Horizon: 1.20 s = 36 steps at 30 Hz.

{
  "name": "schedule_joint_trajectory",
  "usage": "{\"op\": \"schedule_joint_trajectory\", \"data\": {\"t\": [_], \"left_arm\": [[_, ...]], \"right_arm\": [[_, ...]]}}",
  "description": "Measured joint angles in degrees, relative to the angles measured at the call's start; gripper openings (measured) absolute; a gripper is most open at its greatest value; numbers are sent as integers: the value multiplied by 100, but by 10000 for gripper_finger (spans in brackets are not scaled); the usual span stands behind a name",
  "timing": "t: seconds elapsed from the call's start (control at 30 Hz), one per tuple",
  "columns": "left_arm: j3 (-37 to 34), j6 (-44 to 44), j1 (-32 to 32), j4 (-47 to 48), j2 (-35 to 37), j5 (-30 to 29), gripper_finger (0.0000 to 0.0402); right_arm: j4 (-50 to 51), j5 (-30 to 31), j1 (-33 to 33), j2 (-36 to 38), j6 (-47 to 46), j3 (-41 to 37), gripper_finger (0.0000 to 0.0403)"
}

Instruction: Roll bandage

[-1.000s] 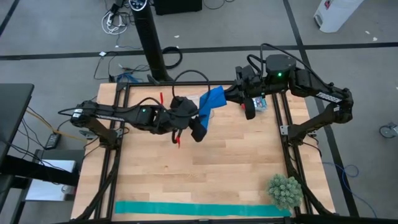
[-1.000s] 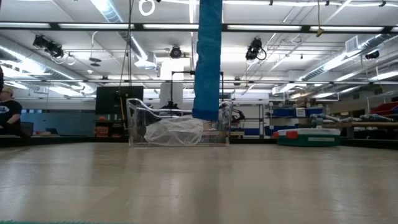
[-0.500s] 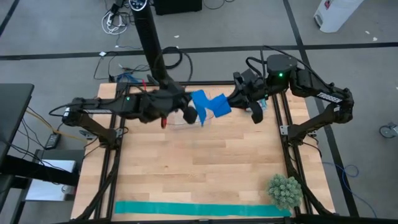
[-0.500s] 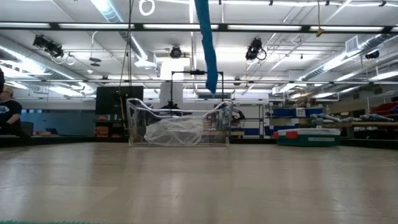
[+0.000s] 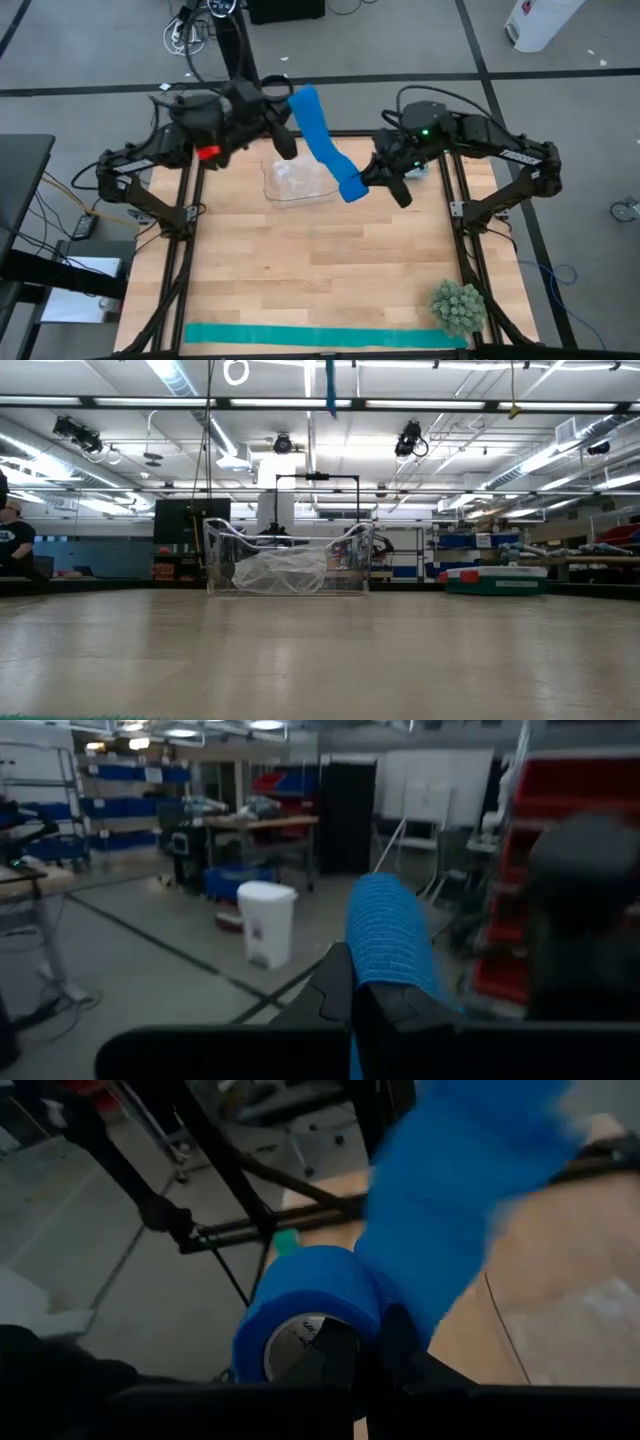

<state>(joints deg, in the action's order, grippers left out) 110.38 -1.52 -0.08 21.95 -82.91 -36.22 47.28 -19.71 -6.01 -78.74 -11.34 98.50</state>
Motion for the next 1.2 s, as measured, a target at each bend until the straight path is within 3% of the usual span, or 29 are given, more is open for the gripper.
{"op": "schedule_joint_trajectory", "data": {"t": [0.27,0.73,1.03,1.2], "left_arm": [[162,236,-130,-359,-10,201,1],[163,1349,-488,-1489,-13,305,2],[163,1903,-685,-1799,-11,351,2],[156,2044,-791,-1803,27,316,3]], "right_arm": [[38,-197,-147,-479,143,-4,0],[319,-1081,-897,-542,35,-4,0],[-79,-1978,-1308,-518,-294,-571,0],[-409,-2138,-1437,-484,-548,-813,0]]}}
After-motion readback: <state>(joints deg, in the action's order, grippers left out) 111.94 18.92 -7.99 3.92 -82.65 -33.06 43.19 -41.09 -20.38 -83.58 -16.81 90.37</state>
